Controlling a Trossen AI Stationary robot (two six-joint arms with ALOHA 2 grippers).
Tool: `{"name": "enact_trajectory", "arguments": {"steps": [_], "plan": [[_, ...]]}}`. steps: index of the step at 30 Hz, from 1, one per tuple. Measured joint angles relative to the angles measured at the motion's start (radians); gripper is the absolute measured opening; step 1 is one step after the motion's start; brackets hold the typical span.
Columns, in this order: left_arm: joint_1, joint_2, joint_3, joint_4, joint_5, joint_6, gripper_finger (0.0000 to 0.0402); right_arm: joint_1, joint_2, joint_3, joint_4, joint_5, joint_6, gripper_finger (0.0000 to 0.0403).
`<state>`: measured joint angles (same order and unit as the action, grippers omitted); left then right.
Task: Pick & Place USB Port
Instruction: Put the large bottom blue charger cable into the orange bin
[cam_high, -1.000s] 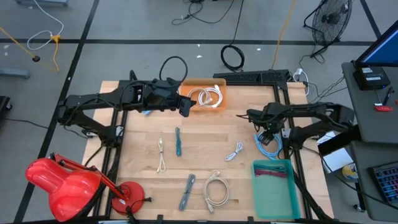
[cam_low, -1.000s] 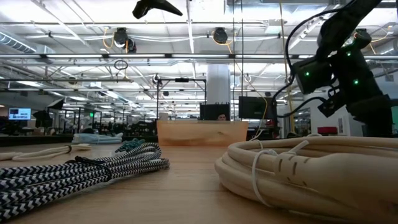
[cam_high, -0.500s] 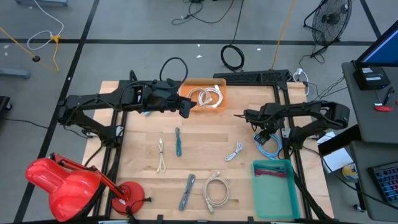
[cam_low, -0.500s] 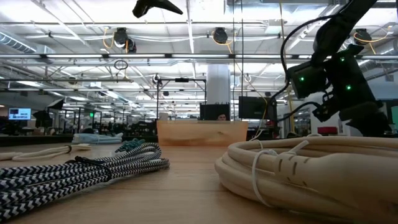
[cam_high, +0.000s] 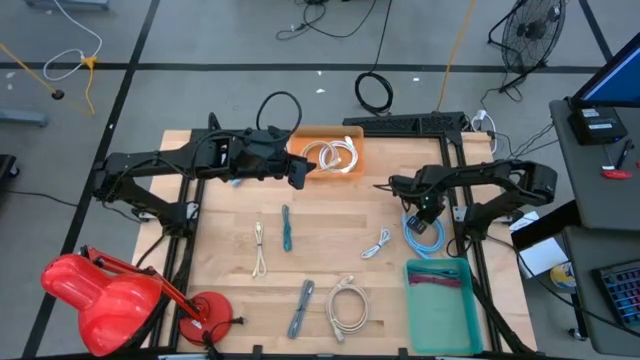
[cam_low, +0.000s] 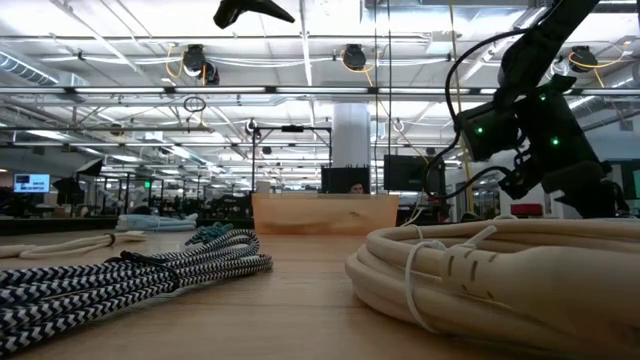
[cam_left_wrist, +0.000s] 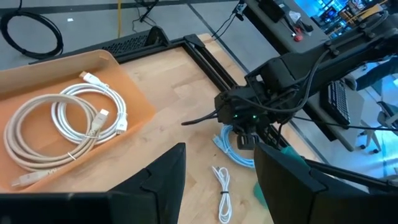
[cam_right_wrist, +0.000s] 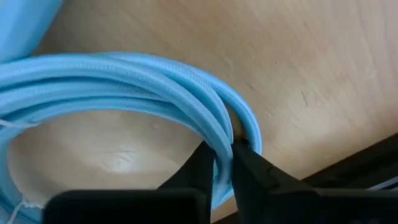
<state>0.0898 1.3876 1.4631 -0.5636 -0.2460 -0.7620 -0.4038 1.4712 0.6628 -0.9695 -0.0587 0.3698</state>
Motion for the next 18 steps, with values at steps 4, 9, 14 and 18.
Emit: {"name": "enact_trajectory", "arguments": {"steps": [4, 9, 14, 18], "plan": [[0.000, 0.000, 0.000, 0.000, -0.031, -0.008, 0.0191, 0.000, -0.044, 0.000, 0.007, -0.011, 0.023, 0.0014], [0.001, 0.000, 0.000, 0.000, -0.062, -0.025, 0.0191, -0.014, -0.139, 0.039, 0.031, 0.003, 0.062, 0.0016], [0.009, 0.000, 0.000, -0.017, -0.079, -0.057, 0.0191, -0.029, -0.239, 0.119, -0.007, 0.003, 0.110, 0.0008], [0.024, 0.000, 0.000, -0.050, -0.080, -0.101, 0.0191, -0.034, -0.276, 0.228, 0.005, 0.001, 0.135, 0.0008]]}}
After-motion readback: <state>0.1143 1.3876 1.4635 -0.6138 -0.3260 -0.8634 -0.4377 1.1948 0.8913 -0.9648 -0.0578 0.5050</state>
